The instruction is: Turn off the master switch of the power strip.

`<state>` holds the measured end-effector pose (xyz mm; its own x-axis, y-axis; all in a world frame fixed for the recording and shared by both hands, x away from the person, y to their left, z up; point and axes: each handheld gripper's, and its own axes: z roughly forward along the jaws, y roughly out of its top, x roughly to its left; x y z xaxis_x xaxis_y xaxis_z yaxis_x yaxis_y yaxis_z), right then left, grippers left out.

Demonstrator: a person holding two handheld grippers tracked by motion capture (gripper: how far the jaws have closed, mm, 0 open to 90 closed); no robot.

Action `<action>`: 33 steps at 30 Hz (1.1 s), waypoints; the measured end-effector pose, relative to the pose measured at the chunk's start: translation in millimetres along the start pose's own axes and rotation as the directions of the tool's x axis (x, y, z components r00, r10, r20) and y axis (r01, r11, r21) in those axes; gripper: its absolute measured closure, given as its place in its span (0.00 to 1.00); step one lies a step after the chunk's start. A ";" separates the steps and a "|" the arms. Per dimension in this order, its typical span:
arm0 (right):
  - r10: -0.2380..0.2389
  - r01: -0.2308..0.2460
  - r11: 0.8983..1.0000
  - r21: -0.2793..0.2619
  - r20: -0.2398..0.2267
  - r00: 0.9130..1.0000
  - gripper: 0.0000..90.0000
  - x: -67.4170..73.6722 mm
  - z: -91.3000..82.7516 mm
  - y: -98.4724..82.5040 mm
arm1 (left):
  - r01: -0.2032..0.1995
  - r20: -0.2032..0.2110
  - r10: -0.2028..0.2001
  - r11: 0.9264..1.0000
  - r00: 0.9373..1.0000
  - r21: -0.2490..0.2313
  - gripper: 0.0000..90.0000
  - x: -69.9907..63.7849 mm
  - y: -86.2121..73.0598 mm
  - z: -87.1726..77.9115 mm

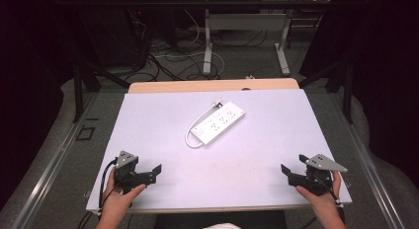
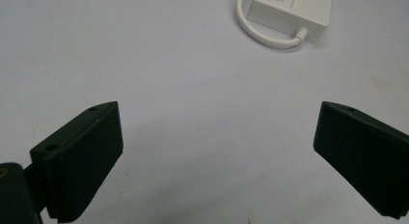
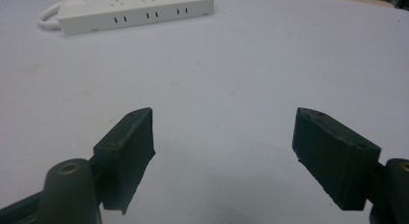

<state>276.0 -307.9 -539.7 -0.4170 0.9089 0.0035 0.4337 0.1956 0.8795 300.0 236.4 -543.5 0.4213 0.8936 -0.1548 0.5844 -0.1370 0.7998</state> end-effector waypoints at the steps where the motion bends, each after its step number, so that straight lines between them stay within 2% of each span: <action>1: 0.006 -0.006 1.000 0.001 -0.005 1.000 0.25 -0.4 1.8 -1.3 | 0.001 0.002 -0.001 1.000 1.000 0.002 0.04 -0.2 -0.2 0.0; 2: -0.005 0.005 1.000 0.002 -0.004 1.000 0.25 -1.2 3.0 -2.4 | -0.002 0.000 0.002 1.000 1.000 0.004 0.04 -0.2 -0.5 0.1; 5: 0.004 -0.004 1.000 0.024 0.001 1.000 0.25 -0.4 4.5 -4.2 | -0.005 -0.004 0.005 1.000 1.000 0.006 0.04 -0.5 -0.6 -0.7; 7: -0.019 0.018 1.000 0.011 0.006 1.000 0.25 -0.5 6.3 -5.4 | -0.008 -0.008 0.008 1.000 1.000 0.007 0.04 -0.4 -0.5 -0.9; 10: -0.021 0.021 1.000 0.017 0.021 1.000 0.25 1.7 7.5 -6.7 | -0.039 -0.031 0.040 0.999 0.999 0.020 0.06 -0.8 -0.2 -1.4; 13: -0.040 0.039 0.999 0.019 0.007 0.999 0.25 2.5 8.2 -7.6 | -0.066 -0.048 0.067 0.997 0.997 0.028 0.10 -1.6 1.4 -2.0; 18: -0.045 0.045 0.999 0.028 0.002 0.999 0.25 3.0 8.8 -9.0 | -0.078 -0.053 0.079 0.997 0.995 0.010 0.17 -4.6 5.6 -3.3; 20: -0.052 0.052 0.998 0.028 0.002 0.999 0.25 2.0 8.5 -9.1 | -0.098 -0.063 0.098 0.995 0.993 0.003 0.17 -5.4 8.0 -4.0; 21: -0.039 0.039 0.999 0.025 0.018 0.999 0.25 2.9 8.6 -9.5 | -0.100 -0.064 0.099 0.995 0.993 -0.001 0.17 -5.7 9.2 -4.1; 23: -0.050 0.050 0.998 0.023 0.008 0.999 0.25 0.9 7.8 -9.3 | -0.090 -0.058 0.089 0.996 0.994 -0.007 0.17 -6.6 11.2 -4.4; 24: -0.040 0.040 0.999 0.021 0.019 0.999 0.25 1.4 7.4 -9.7 | -0.088 -0.053 0.087 0.996 0.995 -0.008 0.17 -7.1 12.1 -4.2; 26: -0.040 0.039 0.999 0.021 0.017 0.999 0.25 1.2 7.0 -10.0 | -0.085 -0.047 0.084 0.996 0.995 -0.008 0.17 -8.2 13.7 -3.1; 27: -0.033 0.033 0.999 0.025 0.013 0.999 0.25 1.5 6.8 -10.3 | -0.098 -0.049 0.098 0.995 0.994 0.000 0.17 -8.1 15.1 -3.3; 33: -0.035 0.035 0.999 0.022 0.007 0.999 0.25 0.8 8.2 -10.2 | -0.087 -0.036 0.086 0.996 0.996 -0.010 0.19 -11.1 23.5 -3.2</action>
<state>277.8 -306.2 -552.6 -0.4264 0.9040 -0.0303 0.4369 0.2352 0.8682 306.7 224.6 -521.1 0.4449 0.8933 -0.0643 0.5387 -0.2096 0.8160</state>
